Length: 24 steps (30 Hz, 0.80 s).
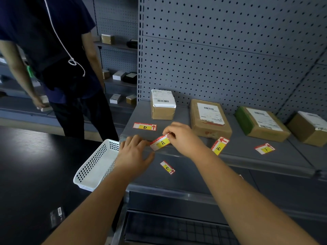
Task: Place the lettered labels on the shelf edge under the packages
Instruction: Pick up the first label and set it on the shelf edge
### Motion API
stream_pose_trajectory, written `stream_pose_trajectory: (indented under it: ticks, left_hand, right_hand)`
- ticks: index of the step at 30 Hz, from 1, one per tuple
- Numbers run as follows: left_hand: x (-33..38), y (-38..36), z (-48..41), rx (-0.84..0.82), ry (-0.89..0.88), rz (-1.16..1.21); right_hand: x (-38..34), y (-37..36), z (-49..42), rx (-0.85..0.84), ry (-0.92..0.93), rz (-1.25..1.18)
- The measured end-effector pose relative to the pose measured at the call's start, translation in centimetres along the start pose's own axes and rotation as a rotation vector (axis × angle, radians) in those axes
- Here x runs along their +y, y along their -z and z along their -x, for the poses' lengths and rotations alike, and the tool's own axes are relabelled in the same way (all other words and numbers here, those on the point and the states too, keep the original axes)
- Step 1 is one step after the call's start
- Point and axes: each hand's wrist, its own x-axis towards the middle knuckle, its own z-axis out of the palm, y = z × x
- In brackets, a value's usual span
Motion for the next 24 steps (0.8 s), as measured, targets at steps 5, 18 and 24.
stream_pose_trajectory:
  ticks: [5,18,24]
  left_hand:
    - [0.1,0.2,0.2,-0.013,-0.006,-0.004]
    - [0.5,1.4,0.9,-0.11,0.029,-0.008]
    - [1.5,3.1,3.2,-0.149,0.063,-0.013]
  right_hand:
    - [0.1,0.3,0.0,-0.05,0.008,-0.004]
    - [-0.5,0.6,0.9,-0.044,-0.049,-0.058]
    - [0.4,0.6,5.6,0.082,-0.129,-0.164]
